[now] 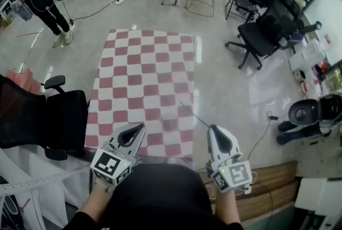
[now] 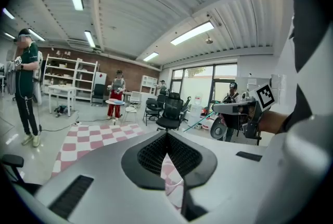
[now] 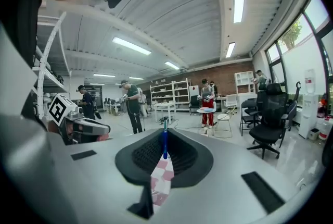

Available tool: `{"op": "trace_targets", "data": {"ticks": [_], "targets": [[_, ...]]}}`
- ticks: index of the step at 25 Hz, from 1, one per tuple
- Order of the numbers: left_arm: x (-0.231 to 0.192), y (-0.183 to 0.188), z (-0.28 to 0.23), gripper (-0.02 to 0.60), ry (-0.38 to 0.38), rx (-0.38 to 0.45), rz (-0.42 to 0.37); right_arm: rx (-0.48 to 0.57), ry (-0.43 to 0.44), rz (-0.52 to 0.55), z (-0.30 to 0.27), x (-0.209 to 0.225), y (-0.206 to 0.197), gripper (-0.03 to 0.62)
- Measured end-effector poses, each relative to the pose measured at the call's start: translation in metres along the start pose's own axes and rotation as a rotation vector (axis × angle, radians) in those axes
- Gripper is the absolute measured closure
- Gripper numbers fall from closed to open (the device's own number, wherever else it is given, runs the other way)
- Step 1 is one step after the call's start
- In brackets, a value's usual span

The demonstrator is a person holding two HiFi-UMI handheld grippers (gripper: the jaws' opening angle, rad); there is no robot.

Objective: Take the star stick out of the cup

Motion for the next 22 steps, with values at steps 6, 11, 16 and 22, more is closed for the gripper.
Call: {"op": "trace_targets", "data": {"ticks": [6, 11, 16, 22], "targets": [[-0.003, 0.007, -0.016, 0.541, -0.069, 0.004, -0.019, 0.006, -0.097, 0.005, 0.021, 0.006, -0.001, 0.565], [-0.002, 0.012, -0.025, 0.541, -0.108, 0.001, -0.022, -0.003, -0.140, 0.000, 0.029, 0.006, -0.005, 0.565], [-0.001, 0.012, -0.029, 0.541, -0.125, -0.006, -0.022, -0.007, -0.158, -0.006, 0.032, 0.007, -0.005, 0.565], [0.002, 0.011, -0.027, 0.541, -0.132, -0.012, -0.023, -0.042, -0.168, 0.016, 0.033, 0.005, -0.005, 0.565]]}}
Point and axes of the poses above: the fingertips, and each gripper's own axes: z backward along the fingers, x to its right, y out of its top, the point moved 10 cm from there along z, backward along the fingers, and after that the axes turned 5 degrees about z, right-handed, at the moved point
